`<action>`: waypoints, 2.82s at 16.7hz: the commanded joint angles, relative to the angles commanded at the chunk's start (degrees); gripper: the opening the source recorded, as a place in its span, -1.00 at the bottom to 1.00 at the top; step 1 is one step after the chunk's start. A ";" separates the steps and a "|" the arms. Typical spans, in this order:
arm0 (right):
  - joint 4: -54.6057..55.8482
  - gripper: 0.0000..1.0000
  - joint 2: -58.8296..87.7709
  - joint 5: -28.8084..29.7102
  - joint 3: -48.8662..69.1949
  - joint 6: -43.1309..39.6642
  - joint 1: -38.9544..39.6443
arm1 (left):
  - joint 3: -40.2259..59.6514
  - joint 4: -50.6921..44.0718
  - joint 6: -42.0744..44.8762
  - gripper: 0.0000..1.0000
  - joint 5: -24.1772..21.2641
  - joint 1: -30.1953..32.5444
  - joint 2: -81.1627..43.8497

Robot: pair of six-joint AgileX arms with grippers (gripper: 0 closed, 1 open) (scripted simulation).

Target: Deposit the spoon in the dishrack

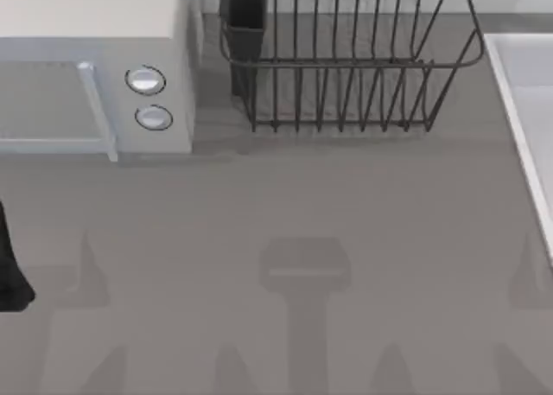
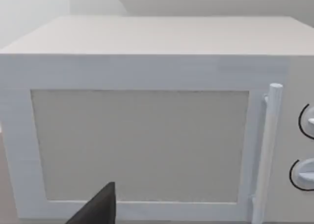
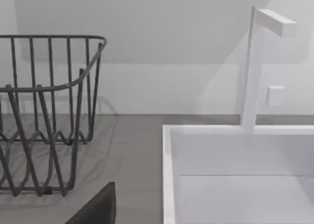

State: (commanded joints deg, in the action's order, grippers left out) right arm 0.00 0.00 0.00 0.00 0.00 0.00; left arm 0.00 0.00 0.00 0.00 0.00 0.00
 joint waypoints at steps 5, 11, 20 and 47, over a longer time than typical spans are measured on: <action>-1.67 1.00 2.99 -0.58 2.39 -3.46 -0.35 | 0.00 0.00 0.00 1.00 0.00 0.00 0.00; -13.45 1.00 21.02 -0.44 13.28 -24.16 -4.41 | 0.00 0.00 0.00 1.00 0.00 0.00 0.00; -42.93 1.00 61.69 6.42 33.20 -73.95 -20.44 | 0.00 0.00 0.00 1.00 0.00 0.00 0.00; -38.36 1.00 98.02 -0.25 46.69 -115.62 -40.50 | 0.00 0.00 0.00 1.00 0.00 0.00 0.00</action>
State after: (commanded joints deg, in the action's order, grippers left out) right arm -38.36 98.02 -0.25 46.69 -115.62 -40.50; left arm 0.00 0.00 0.00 0.00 0.00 0.00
